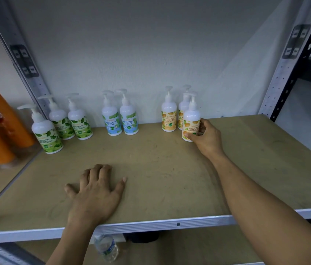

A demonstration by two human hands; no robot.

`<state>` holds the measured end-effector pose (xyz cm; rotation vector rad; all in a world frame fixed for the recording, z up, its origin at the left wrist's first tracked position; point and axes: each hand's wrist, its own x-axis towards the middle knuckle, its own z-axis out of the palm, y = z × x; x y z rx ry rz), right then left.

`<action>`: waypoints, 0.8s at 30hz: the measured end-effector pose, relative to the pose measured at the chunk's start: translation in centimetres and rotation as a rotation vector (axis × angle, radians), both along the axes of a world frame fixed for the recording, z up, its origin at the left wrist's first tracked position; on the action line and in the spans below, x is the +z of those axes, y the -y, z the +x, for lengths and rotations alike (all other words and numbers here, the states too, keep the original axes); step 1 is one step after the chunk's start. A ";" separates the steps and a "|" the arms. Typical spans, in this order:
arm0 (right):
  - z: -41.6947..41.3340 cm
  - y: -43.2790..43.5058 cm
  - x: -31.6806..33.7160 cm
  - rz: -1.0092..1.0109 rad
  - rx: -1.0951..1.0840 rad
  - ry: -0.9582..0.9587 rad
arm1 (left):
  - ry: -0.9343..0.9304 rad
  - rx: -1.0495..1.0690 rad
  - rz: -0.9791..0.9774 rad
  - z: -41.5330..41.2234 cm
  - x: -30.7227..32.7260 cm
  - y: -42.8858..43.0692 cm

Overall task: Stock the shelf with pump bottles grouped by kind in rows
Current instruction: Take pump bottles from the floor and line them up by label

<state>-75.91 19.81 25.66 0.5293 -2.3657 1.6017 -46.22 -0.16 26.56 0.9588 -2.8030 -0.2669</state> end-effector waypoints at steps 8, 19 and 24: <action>0.1 -0.1 0.0 0.011 0.008 -0.007 | -0.001 -0.001 -0.008 0.1 -0.1 0.0; 0.8 -0.1 -0.1 0.079 -0.018 0.029 | 0.012 -0.007 0.003 0.0 -0.1 0.2; 4.7 -1.2 -0.1 0.506 -0.156 0.000 | 0.006 -0.015 0.021 0.3 0.1 0.1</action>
